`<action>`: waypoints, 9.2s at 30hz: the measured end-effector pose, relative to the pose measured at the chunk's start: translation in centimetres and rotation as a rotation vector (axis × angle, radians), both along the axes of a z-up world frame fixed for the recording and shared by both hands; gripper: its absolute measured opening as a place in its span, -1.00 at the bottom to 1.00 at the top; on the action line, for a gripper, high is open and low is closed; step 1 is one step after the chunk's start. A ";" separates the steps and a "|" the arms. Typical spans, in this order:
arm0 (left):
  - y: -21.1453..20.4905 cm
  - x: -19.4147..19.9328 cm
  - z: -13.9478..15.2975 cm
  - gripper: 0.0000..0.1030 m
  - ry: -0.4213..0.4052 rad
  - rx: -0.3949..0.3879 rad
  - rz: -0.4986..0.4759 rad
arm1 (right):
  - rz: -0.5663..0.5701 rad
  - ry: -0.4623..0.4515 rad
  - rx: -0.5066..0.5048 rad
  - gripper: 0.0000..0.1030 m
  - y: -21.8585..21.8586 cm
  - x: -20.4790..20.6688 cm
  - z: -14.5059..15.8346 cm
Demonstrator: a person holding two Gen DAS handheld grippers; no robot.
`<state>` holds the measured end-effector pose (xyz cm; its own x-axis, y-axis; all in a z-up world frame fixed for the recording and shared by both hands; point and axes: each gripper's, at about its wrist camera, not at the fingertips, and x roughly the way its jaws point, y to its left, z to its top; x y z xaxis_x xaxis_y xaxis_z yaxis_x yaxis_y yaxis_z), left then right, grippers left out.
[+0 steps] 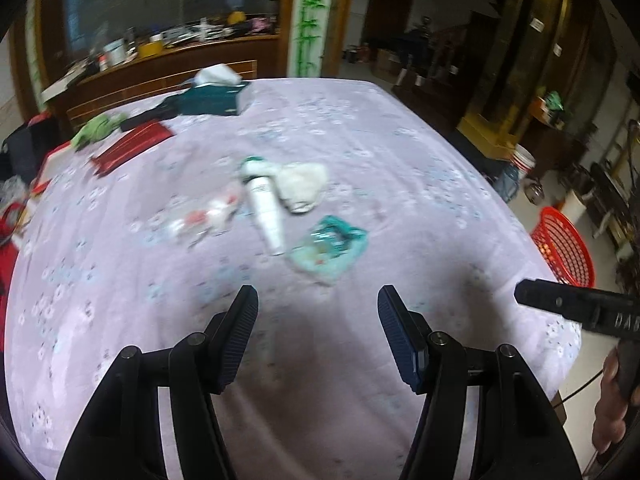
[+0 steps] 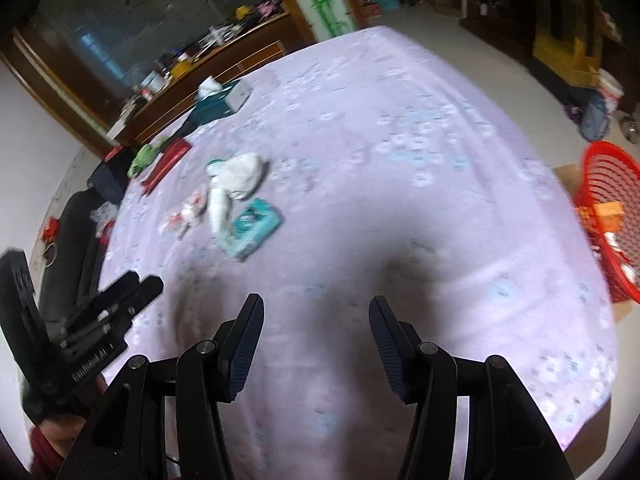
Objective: Collect trash
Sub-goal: 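Move both open tools back over the table, then grasp the green snack pack with the right tool while the left tool grasps the clear plastic bag, then lift the green snack pack and plastic bag off the table, then carry the green snack pack and clear plastic bag over the red basket, then open both tools over the red basket to drop the pack and bag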
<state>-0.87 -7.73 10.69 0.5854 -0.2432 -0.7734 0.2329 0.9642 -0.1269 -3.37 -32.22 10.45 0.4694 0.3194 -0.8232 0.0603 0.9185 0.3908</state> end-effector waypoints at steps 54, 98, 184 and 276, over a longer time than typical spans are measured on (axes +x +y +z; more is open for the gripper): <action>4.3 18.1 -8.1 -0.21 0.161 0.125 -0.031 | 0.051 0.011 -0.136 -0.69 7.7 7.2 -1.4; 2.3 -3.5 1.4 -0.36 -0.070 0.006 0.170 | 0.355 -0.202 -0.344 -0.68 8.2 -1.9 1.4; -20.6 -0.8 2.9 -0.36 -0.088 0.032 -0.248 | -0.100 -0.147 -0.278 -0.68 -14.5 -4.2 2.8; -22.5 4.0 2.3 0.08 0.028 -0.064 -0.182 | -0.085 -0.088 -0.038 -0.15 -20.9 0.8 2.8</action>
<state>3.15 -30.26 12.94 0.5060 -0.3924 -0.7681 0.3982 0.8962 -0.1955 -2.57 -53.10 13.23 0.5640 0.2450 -0.7886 0.1053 0.9258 0.3630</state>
